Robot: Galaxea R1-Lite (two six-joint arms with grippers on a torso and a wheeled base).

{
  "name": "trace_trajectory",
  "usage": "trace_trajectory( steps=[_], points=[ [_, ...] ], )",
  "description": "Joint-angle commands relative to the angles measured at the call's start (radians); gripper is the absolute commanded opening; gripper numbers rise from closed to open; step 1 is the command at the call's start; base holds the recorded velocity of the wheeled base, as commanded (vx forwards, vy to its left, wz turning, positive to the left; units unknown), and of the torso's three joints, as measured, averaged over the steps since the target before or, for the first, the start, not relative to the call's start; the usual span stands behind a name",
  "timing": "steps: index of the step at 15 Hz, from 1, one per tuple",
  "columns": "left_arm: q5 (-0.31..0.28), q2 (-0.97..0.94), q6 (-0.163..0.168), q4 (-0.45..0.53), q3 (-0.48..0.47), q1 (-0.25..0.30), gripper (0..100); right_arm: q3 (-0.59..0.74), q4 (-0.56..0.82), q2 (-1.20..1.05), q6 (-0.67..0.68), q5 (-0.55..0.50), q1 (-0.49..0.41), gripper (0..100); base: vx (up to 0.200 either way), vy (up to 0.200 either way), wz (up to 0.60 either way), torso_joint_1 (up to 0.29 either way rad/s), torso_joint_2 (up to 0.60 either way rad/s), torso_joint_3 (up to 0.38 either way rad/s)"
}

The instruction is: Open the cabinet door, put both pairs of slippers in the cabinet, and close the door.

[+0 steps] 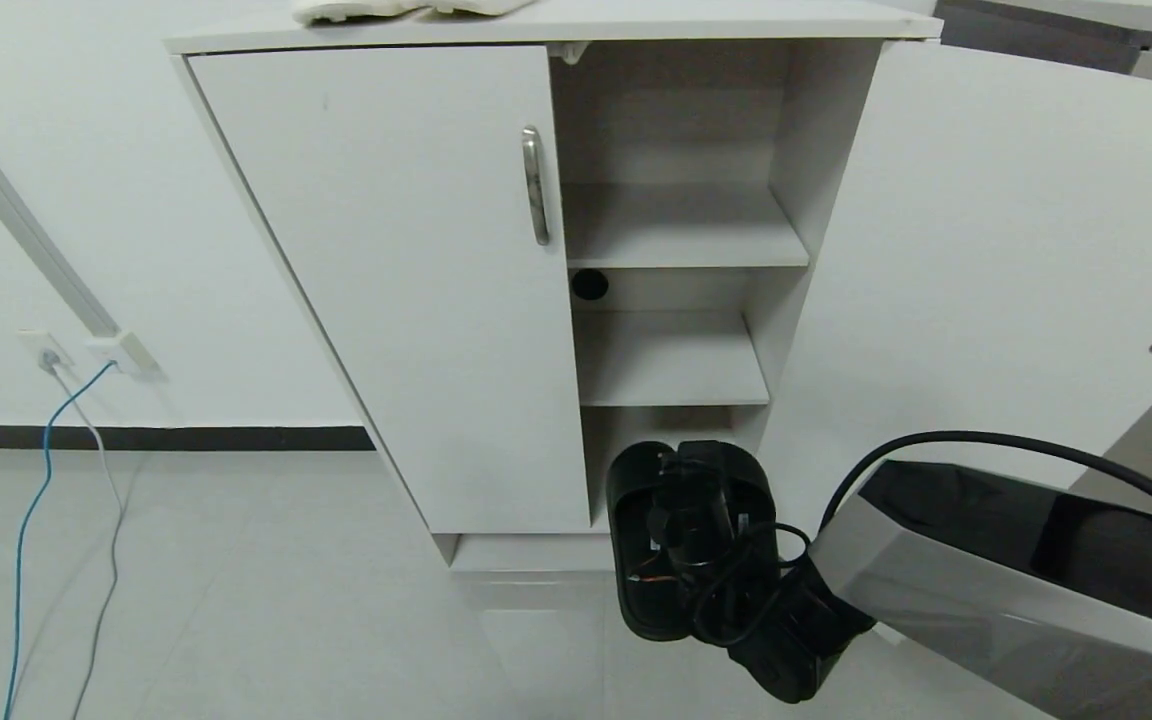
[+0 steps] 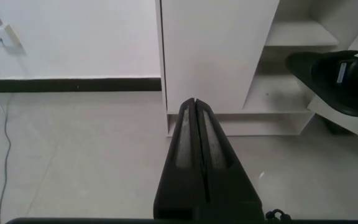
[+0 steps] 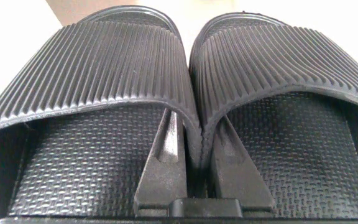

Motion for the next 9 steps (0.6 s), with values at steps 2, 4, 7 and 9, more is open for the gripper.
trace_trajectory(
  steps=[2,4,7,9],
  points=[
    [0.001,0.001,0.0,-0.001,0.0,0.001,0,0.008,-0.148,0.022,-0.083,-0.002,-0.004,0,0.0,0.0,0.0,0.005,0.0,-0.198],
    [0.001,0.001,0.0,-0.001,0.0,0.001,0,0.023,-0.306,0.039,-0.187,0.002,-0.018,0,0.0,0.0,0.0,0.005,0.0,-0.127],
    [-0.001,0.001,0.0,-0.001,0.0,0.001,0,0.026,-0.35,0.042,-0.214,0.004,-0.027,0,0.0,0.0,0.0,0.0,0.0,0.0],
    [0.001,0.001,-0.002,-0.001,0.0,0.001,0,0.026,-0.355,0.039,-0.218,0.005,-0.027,0,0.0,0.0,0.0,0.0,0.0,0.0]
  ],
)
